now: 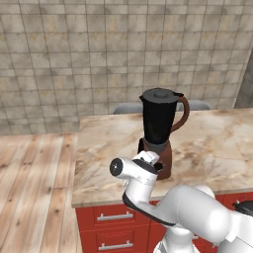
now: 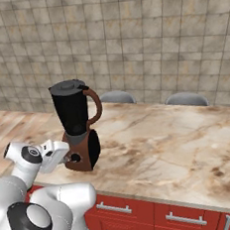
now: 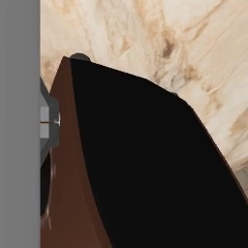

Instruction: Grab the lime and lemon wedge from the fridge, place them in the blender, close the lid, and turn on the blender to create a marinade.

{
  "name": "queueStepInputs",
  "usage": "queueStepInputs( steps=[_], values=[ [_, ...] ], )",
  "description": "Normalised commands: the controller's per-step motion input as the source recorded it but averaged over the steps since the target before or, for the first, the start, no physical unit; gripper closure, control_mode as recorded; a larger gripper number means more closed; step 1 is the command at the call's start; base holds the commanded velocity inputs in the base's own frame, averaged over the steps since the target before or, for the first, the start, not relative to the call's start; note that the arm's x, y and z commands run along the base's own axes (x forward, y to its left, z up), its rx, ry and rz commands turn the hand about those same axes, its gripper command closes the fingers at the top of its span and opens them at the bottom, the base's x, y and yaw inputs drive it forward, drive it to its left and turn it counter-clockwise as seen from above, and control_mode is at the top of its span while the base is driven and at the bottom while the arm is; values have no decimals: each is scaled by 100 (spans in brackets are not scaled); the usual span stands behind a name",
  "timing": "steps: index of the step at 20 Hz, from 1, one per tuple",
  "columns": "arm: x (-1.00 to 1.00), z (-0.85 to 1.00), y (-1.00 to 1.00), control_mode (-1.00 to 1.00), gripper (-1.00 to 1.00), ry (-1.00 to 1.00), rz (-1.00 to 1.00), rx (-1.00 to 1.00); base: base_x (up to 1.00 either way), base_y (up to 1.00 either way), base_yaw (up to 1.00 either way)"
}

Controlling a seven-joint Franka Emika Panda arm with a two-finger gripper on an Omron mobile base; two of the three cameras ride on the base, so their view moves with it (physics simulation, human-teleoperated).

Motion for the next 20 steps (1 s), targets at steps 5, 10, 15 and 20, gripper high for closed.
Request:
queueStepInputs(
  steps=[5,10,15,20],
  values=[
    [13,0,-2,-100,100,0,0,0,0,0,0],
    [28,-9,-10,-100,100,-1,1,0,0,0,0],
    [34,-19,-21,-100,100,-2,3,0,0,0,0],
    [18,-35,-34,-100,100,-2,6,0,0,0,0]
  ],
)
